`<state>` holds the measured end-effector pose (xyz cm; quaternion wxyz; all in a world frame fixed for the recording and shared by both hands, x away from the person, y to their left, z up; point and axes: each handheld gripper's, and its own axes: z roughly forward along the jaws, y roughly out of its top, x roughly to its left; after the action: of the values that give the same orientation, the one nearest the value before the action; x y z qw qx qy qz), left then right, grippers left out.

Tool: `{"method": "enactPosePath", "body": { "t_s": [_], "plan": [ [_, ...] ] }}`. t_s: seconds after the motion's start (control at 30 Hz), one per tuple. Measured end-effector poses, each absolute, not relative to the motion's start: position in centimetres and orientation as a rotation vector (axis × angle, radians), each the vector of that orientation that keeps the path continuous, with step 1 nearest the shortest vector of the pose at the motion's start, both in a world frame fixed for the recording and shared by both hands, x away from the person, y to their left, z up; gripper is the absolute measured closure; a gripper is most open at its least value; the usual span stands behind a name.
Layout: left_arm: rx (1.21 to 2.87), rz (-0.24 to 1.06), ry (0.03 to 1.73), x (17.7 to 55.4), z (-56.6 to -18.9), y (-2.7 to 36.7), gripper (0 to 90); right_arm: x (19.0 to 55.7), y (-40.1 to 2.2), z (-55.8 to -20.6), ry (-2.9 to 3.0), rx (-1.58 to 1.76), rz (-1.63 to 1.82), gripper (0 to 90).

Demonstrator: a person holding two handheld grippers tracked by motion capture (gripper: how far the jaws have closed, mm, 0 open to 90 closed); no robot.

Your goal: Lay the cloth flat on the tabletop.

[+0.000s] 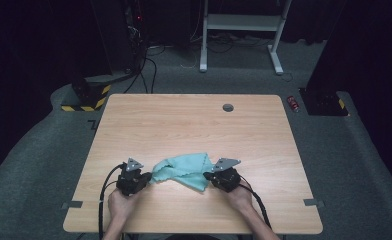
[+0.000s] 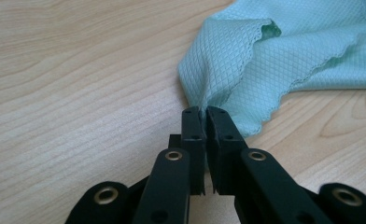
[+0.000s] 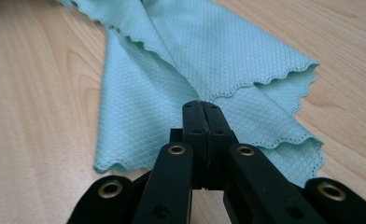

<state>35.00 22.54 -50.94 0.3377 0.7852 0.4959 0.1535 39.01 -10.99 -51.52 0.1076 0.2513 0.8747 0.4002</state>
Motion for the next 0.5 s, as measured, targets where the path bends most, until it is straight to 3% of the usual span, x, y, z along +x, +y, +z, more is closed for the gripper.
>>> {"method": "enactPosePath", "body": {
  "t_s": [0.5],
  "plan": [
    [2.022,0.386,1.3,34.7,-51.2,23.2,80.0,34.0,-10.9,-50.9,2.718,0.476,1.278,89.7]
  ]
}}
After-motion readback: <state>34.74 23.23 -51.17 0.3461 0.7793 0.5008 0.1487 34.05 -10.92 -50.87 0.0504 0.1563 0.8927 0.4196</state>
